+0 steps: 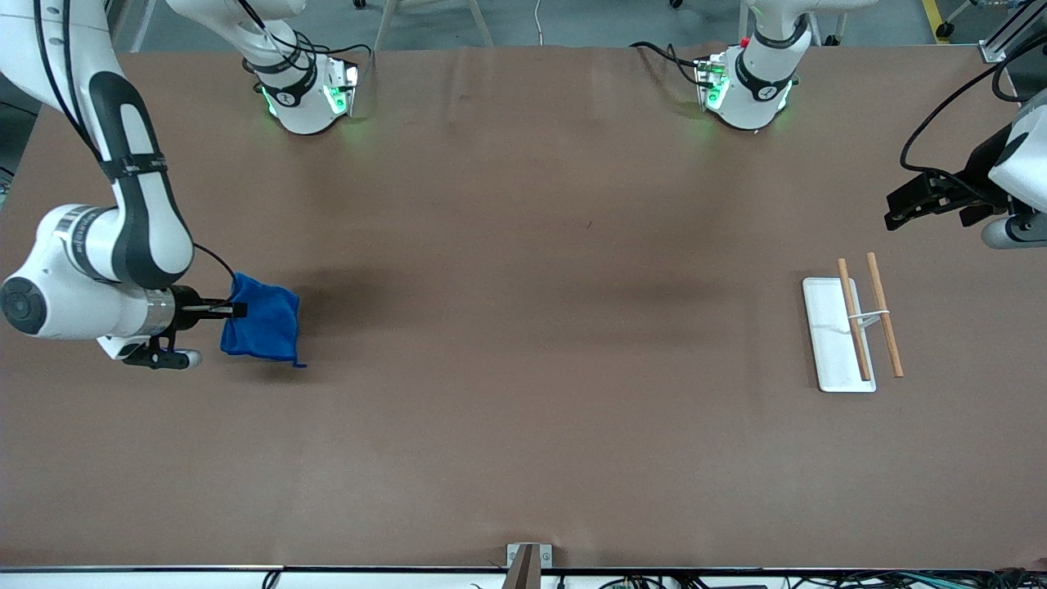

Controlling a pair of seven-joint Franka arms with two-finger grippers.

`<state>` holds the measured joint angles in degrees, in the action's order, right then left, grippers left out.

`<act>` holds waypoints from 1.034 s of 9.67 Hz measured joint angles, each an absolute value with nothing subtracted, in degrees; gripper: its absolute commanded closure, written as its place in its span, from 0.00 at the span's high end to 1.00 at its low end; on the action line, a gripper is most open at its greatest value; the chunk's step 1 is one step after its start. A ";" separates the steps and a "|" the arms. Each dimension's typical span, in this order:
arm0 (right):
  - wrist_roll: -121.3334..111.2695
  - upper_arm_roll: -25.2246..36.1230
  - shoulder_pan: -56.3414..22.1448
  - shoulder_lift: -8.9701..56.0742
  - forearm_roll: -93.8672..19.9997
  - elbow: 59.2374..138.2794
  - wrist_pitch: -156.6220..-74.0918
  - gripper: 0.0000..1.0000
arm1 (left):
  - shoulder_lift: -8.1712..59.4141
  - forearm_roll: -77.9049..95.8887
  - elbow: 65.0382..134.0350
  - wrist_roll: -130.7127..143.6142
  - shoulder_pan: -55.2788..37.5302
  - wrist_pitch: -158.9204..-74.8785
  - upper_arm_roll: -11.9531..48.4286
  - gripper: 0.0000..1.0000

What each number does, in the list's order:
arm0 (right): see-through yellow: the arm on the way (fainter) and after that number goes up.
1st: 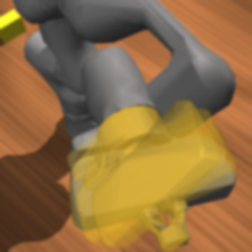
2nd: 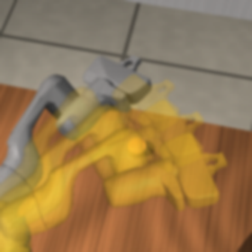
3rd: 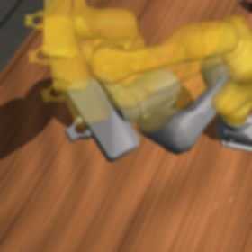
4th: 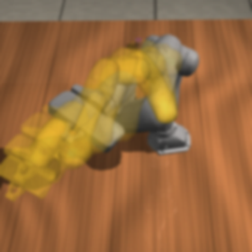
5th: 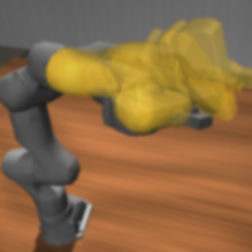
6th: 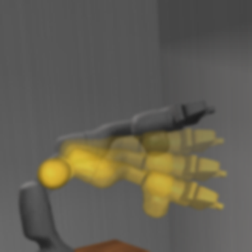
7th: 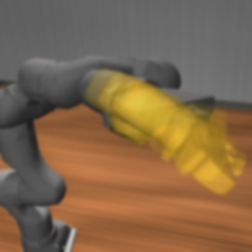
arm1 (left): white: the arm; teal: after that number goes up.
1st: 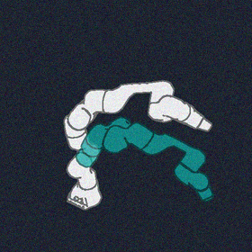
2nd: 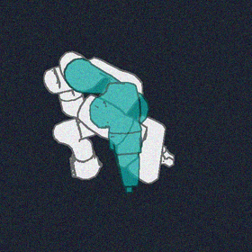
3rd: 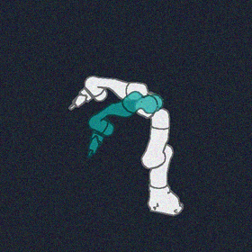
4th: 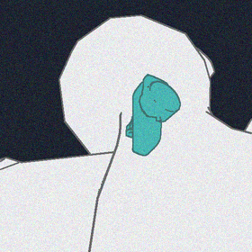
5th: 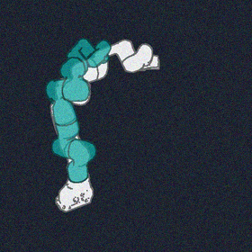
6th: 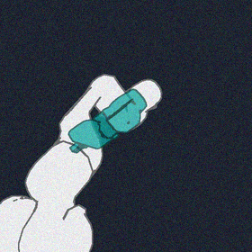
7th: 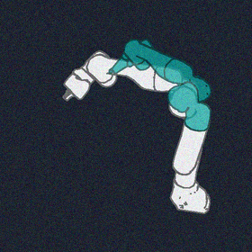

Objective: Right arm passes towel to left arm to hang
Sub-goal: 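Lift the towel with the right gripper and carry it toward the table middle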

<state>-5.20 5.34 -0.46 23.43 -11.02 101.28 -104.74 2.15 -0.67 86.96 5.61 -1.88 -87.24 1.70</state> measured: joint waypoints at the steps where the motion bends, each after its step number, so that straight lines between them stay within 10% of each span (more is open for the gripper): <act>1: -5.20 4.48 -1.00 23.36 -13.35 99.11 -101.52 0.01 | 2.16 -0.67 86.96 5.61 -1.86 -87.24 1.70 1.00; 10: -5.03 -17.28 -5.22 22.53 -48.50 96.28 -111.28 0.01 | 2.24 -0.15 87.00 5.54 -1.74 -87.24 1.72 1.00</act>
<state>-5.03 -17.28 -5.22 22.53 -48.50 96.28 -111.28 2.24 -0.15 87.00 5.54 -1.74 -87.24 1.72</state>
